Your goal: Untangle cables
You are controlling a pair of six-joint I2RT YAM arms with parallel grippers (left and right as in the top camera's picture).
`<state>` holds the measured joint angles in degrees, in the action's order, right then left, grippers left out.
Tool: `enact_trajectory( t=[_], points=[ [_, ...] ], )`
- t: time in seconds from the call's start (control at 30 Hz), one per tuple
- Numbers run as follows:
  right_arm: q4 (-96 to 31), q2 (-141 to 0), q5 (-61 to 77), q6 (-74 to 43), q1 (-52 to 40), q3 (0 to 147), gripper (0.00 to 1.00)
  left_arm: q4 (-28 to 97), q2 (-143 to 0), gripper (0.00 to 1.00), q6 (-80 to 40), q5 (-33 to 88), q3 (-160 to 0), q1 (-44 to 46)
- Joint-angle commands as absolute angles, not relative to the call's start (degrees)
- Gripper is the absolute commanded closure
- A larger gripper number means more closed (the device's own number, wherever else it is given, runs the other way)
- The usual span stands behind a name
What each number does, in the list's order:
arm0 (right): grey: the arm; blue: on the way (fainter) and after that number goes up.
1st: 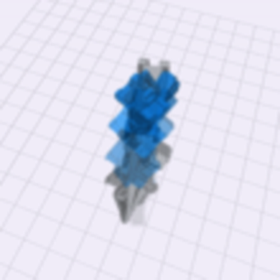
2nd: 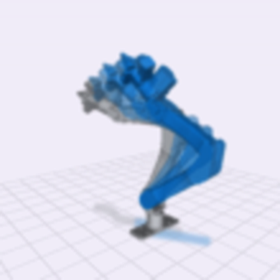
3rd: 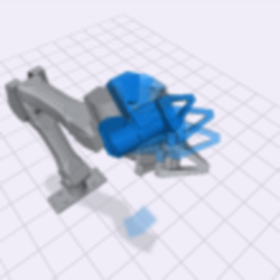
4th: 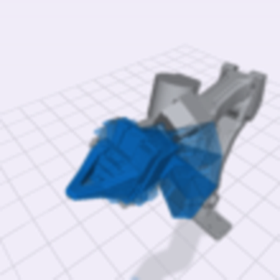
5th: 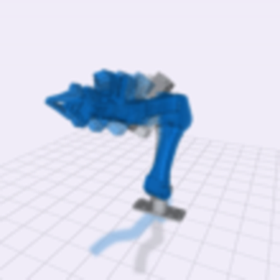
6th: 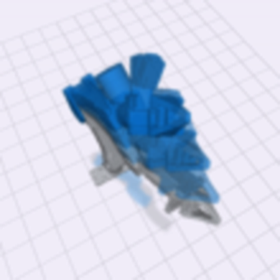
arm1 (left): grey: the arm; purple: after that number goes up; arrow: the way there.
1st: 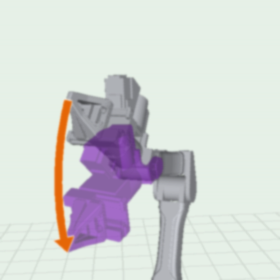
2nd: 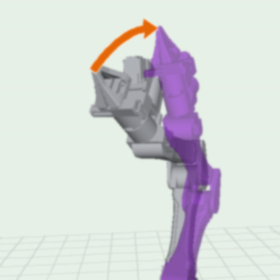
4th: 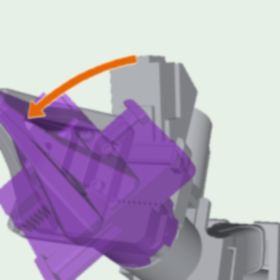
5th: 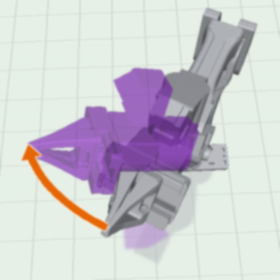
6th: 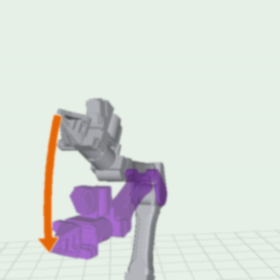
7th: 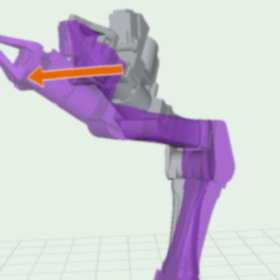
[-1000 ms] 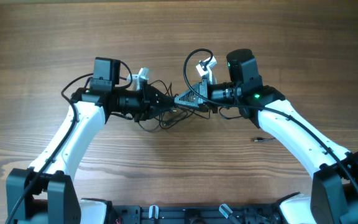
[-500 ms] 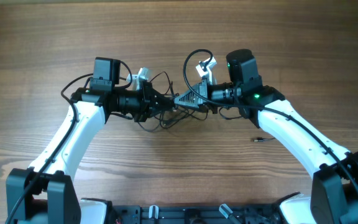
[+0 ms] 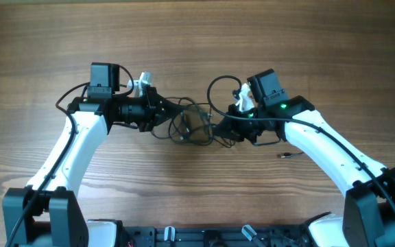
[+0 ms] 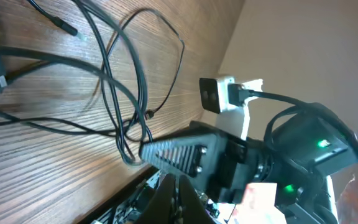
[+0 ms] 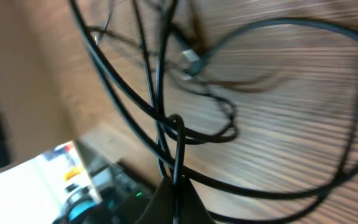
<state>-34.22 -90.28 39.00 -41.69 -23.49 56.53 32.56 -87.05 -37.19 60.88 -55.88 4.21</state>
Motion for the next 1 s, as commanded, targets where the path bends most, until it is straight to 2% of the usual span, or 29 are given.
enact_trajectory(
  t=[0.0,0.17,0.23,0.4,0.63,0.97],
  points=[
    [-35.2,-89.8,31.4,-39.8,-23.8,56.6,0.96,32.6,-87.0,0.96,-36.9,60.8,-56.2,4.1],
    [-31.5,-89.8,36.5,-38.9,-23.8,56.6,0.96,35.6,-87.0,0.95,-34.3,60.7,-56.2,6.3],
    [-27.0,-89.8,42.1,-39.0,-23.8,56.6,0.96,36.6,-87.0,0.89,-33.2,60.2,-56.2,8.0],
    [-17.1,-89.8,53.2,-40.7,-23.8,56.6,0.96,36.7,-87.0,0.83,-33.3,59.0,-56.2,10.9],
    [-15.8,-89.8,55.9,-40.7,-23.8,56.6,0.96,36.7,-87.0,0.69,-33.3,59.0,-56.2,10.9],
    [-15.3,-89.8,58.2,-41.1,-23.8,56.6,0.96,36.7,-87.0,0.70,-33.3,56.0,-56.2,10.9]
  ],
)
